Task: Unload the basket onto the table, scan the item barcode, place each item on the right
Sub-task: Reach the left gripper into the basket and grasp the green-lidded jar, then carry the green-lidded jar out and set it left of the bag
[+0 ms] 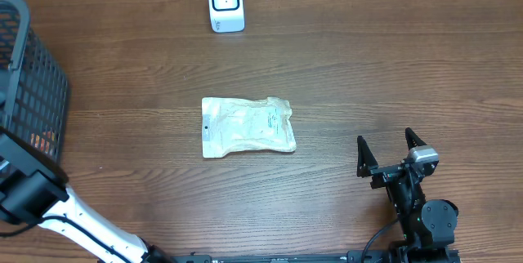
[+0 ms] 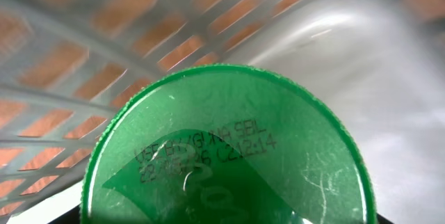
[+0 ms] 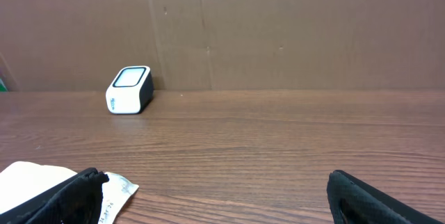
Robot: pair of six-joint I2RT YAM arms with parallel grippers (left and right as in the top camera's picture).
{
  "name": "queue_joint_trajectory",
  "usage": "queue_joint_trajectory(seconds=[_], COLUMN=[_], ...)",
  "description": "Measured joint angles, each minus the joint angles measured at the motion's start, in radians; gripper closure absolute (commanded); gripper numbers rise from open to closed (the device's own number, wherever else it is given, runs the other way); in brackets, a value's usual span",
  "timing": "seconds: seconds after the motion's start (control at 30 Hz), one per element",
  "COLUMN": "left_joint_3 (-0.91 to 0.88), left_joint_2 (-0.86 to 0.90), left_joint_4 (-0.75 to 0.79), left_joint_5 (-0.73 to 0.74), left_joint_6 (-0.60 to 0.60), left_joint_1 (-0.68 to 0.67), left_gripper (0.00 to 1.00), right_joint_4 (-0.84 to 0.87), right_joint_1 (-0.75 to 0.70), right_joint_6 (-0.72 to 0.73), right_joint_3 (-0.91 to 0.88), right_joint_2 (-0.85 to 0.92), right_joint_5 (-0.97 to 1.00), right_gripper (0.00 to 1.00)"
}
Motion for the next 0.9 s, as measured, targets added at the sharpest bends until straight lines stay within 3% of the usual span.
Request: queue_joint_trajectory(seconds=[0.37,0.57,0.7,0.9], left_joint_3=[0.007,0.026,0.033,0.031], left_joint_2=[-0.49,-0.714,-0.767,-0.708], left_joint_4=[-0.042,-0.18,-0.312,-0.5], left_joint_5=[0.251,0.436,0.507,0.536], left_joint_6=[-0.065,-0.085,-0.087,-0.082], left_joint_1=[-0.101,-0.143,-0.212,-0.335], left_gripper=[0.58,0.52,0.52,0.53], right_joint_4=[0.0,0.0,-0.001,0.0], right_joint_1=[0.0,0.0,0.0,0.0], right_joint_6=[0.0,0.0,0.0,0.0], right_joint_3=[0.0,0.0,0.0,0.0], right_joint_2=[0.0,0.0,0.0,0.0], right_joint_5=[0.0,0.0,0.0,0.0], right_gripper=[0.0,0.0,0.0,0.0])
